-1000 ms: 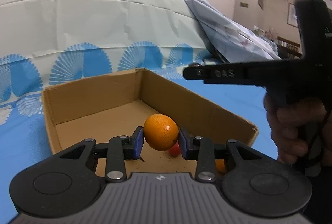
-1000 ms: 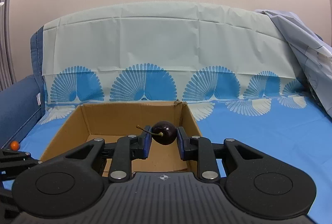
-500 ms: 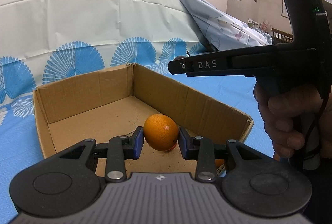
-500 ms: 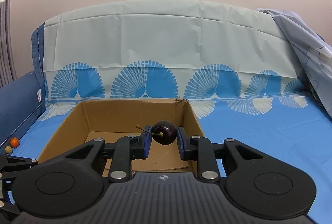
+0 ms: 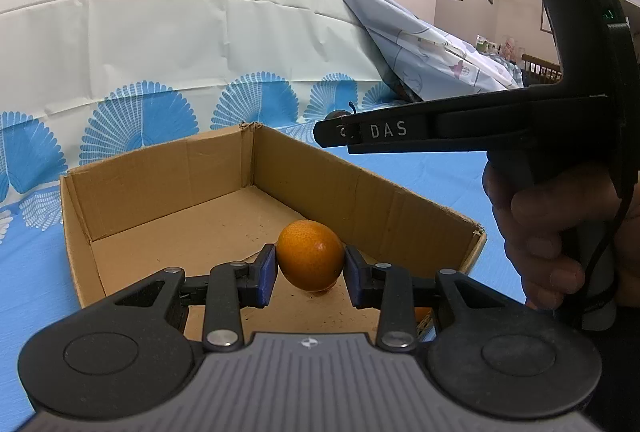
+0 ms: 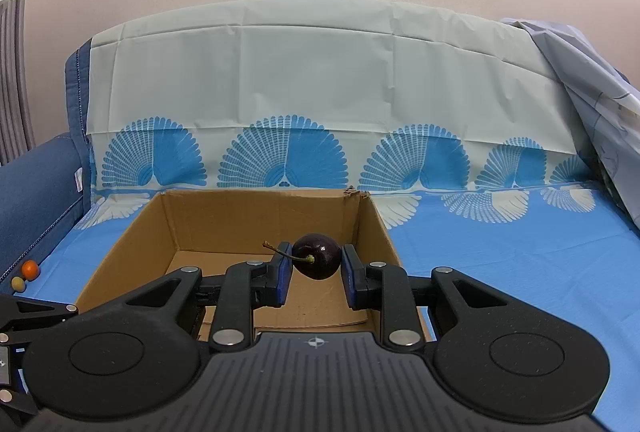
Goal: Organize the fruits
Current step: 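Open both grippers over the box to drop the tangerine and plum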
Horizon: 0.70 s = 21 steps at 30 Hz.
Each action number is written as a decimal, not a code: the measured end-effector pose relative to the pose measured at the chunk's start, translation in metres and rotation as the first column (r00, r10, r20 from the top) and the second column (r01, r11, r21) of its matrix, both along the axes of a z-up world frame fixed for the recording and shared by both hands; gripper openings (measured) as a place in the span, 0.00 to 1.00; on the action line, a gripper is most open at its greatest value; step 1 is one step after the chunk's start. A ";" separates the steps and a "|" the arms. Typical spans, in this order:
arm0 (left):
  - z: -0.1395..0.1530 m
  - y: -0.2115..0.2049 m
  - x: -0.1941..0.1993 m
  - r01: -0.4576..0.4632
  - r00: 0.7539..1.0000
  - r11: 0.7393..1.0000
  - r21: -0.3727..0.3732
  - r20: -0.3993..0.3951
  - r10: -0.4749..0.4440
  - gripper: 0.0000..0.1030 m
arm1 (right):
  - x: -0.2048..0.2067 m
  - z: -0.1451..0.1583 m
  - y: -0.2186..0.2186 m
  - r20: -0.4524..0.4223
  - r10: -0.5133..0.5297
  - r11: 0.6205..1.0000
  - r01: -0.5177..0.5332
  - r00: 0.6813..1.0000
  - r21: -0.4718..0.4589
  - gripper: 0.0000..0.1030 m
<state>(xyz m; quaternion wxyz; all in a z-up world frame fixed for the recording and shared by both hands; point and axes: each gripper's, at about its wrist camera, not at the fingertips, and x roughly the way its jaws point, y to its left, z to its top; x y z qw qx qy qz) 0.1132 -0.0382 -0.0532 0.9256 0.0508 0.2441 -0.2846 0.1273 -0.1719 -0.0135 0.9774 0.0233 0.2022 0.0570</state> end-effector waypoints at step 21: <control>0.005 0.013 0.005 -0.122 0.991 0.992 -0.026 0.042 0.123 0.66 | 0.006 -0.003 0.001 -0.028 -0.029 0.999 0.029 0.999 0.017 0.55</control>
